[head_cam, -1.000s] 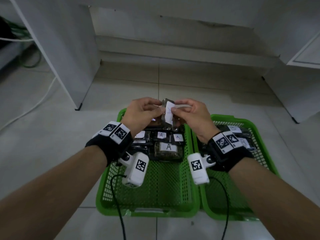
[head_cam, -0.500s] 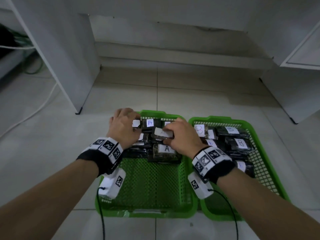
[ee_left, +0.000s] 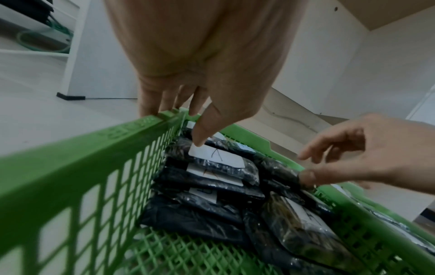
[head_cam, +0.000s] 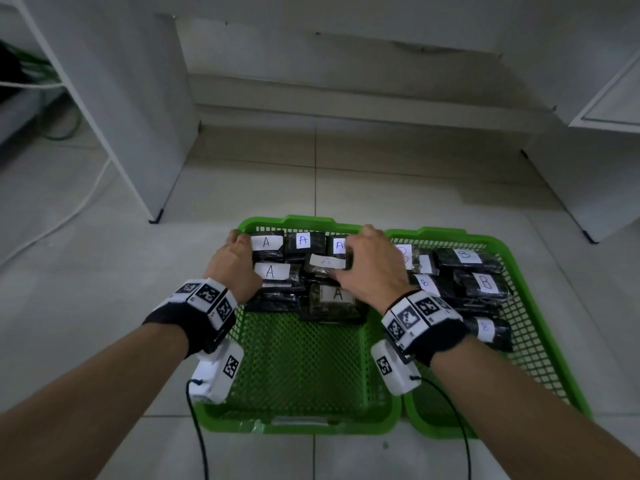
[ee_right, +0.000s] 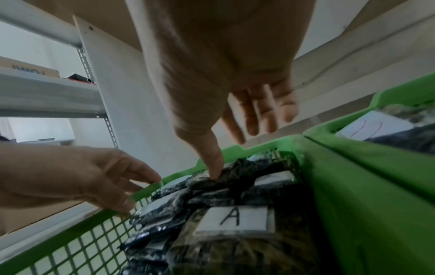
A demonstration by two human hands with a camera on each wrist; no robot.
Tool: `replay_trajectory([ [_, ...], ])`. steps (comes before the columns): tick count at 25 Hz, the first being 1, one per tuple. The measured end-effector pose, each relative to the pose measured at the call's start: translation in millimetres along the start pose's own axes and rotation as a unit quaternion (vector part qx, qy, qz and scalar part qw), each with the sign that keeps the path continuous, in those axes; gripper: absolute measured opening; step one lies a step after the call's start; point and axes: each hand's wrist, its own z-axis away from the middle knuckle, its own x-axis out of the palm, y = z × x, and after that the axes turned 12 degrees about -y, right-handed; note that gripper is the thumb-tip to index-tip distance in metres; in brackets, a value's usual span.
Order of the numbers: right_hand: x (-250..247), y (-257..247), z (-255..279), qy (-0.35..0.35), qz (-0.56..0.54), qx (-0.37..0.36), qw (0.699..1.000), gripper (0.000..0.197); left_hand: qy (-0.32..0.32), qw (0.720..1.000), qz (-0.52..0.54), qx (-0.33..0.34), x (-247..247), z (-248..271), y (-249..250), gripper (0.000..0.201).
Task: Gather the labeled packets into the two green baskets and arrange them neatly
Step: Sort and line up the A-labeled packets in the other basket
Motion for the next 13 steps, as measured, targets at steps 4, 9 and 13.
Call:
replay_trajectory([
  [4,-18,18,10,-0.068,0.010,0.145,0.987,0.073,0.009,1.000,-0.009,0.022,3,3,-6,0.062],
  [9,-7,12,23,-0.057,-0.071,0.038,0.995,0.047,0.002,1.000,-0.013,0.018,2,7,-3,0.064],
  [13,6,3,16,-0.064,-0.064,-0.019,0.996,0.026,-0.008,1.000,-0.014,0.020,-4,14,1,0.062],
])
